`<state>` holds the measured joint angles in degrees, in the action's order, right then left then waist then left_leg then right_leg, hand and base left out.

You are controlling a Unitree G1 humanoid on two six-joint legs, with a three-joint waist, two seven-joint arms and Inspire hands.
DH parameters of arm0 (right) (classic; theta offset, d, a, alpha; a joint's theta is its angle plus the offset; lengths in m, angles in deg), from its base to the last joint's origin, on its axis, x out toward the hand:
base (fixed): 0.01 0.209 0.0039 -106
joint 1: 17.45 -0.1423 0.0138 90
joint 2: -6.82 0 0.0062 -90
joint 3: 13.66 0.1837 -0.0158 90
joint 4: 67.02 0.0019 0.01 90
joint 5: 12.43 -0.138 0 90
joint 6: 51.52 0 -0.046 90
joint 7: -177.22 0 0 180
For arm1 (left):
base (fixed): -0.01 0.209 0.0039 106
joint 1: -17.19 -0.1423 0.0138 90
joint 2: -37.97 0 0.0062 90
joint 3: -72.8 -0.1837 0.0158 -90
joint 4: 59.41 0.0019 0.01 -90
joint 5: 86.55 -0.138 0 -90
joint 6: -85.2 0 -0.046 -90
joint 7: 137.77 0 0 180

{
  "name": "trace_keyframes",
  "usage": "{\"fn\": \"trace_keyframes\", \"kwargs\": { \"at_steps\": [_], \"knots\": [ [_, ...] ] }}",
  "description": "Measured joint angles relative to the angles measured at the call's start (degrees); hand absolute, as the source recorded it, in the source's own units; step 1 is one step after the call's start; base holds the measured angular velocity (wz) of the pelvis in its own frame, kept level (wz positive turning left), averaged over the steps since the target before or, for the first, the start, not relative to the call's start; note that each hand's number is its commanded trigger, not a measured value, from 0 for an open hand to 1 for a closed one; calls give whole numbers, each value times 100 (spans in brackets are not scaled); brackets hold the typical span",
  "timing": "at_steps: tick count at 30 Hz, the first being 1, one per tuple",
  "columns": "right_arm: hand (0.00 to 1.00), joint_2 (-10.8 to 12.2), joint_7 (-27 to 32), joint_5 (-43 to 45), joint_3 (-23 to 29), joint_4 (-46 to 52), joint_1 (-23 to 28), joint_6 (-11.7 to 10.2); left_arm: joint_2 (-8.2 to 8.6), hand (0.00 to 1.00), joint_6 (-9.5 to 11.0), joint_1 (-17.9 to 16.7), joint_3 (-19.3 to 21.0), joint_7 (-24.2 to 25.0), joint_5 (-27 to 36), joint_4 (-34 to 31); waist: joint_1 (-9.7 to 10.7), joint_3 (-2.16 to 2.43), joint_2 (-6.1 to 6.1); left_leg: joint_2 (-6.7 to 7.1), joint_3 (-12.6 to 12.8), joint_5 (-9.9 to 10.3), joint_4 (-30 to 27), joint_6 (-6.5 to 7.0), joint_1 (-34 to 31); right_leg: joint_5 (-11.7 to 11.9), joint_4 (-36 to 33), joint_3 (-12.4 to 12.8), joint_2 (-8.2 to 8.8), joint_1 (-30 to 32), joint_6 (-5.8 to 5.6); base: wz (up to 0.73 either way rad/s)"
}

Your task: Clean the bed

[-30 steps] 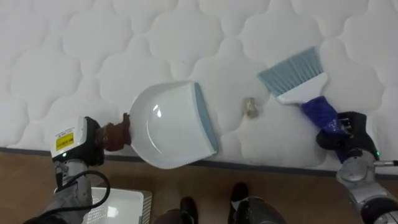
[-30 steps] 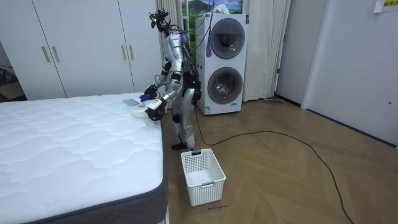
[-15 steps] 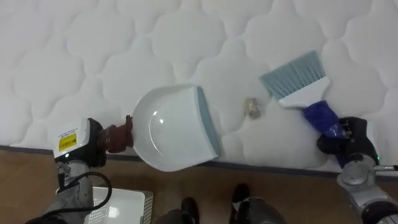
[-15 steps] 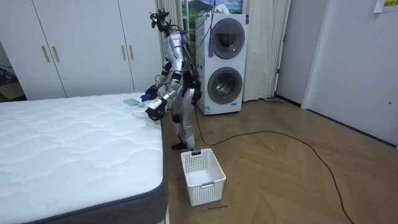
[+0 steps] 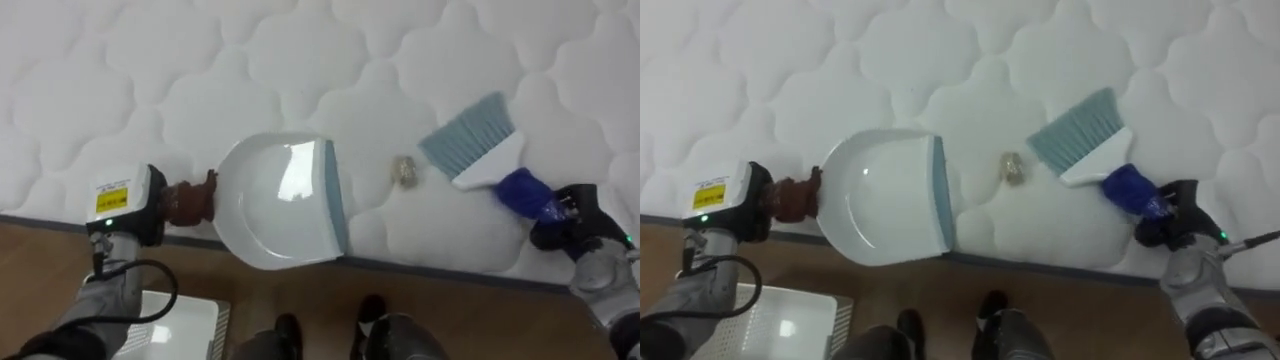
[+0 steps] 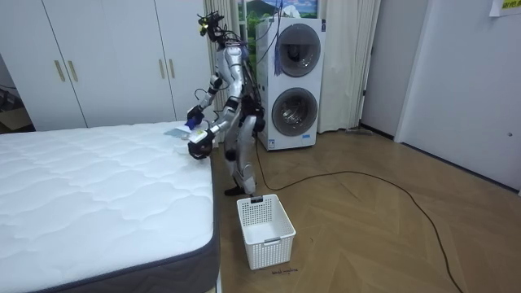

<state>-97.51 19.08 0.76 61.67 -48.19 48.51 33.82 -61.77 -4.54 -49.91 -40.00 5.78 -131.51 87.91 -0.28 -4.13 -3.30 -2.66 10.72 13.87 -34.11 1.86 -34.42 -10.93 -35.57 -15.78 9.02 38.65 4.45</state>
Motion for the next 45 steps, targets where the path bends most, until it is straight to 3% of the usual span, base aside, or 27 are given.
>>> {"fn": "trace_keyframes", "kwargs": {
  "at_steps": [3, 5, 13, 17, 24, 30, 34, 45],
  "knots": [
    [100, -390, -170, 689, -362, -9, -215, 330, -73, 100, -128, 89, -61, 0, -67, 3, 7, 0, -64, -66, 22, 58, -106, 32, 0, 36, 0, -31, -13, -38, 19, -9],
    [100, -496, -274, 934, -439, 4, -290, 443, -90, 100, -149, 134, -107, 0, -76, -5, 3, -4, -89, -71, 21, 67, -118, 41, 1, 37, -13, -44, -9, -49, 19, 0],
    [100, -584, -681, 2386, -660, 108, -551, 850, -158, 100, -374, 288, -82, 66, -479, -6, -46, -1, -259, -174, 26, 113, -170, 14, -30, 87, 8, -107, -75, -62, 88, -2],
    [100, -583, -736, 3294, -668, 396, -608, 889, -294, 100, -376, 420, 14, 64, -667, 14, -101, -8, -294, -310, 28, 132, -261, -17, -88, 212, 184, -98, -235, -86, 136, -15],
    [100, -582, -835, 3956, -1088, 909, -633, 1099, -385, 100, -399, 477, 12, 85, -704, 10, -161, -24, -464, -364, 115, 115, -72, -65, 32, 305, 401, -91, -317, -188, 162, -6],
    [100, -586, -1023, 4669, -1167, 1295, -634, 1235, -386, 100, -412, 478, 18, 218, -707, 8, -174, -25, -496, -399, 67, 103, -63, -72, 23, 354, 541, -153, -367, -267, 148, 1],
    [100, -586, -1124, 5004, -1381, 1519, -631, 1238, -430, 100, -414, 479, 19, 385, -699, 12, -203, -26, -496, -512, 89, 104, -69, -72, 112, 454, 803, -156, -518, -467, 137, -9],
    [100, -511, -1140, 5234, -1456, 2321, -634, 1327, -435, 100, -397, 507, 15, 486, -700, -22, -179, -43, -472, -494, 86, 115, 63, -83, 208, 464, 914, -181, -527, -555, 136, 0]
  ]
}}
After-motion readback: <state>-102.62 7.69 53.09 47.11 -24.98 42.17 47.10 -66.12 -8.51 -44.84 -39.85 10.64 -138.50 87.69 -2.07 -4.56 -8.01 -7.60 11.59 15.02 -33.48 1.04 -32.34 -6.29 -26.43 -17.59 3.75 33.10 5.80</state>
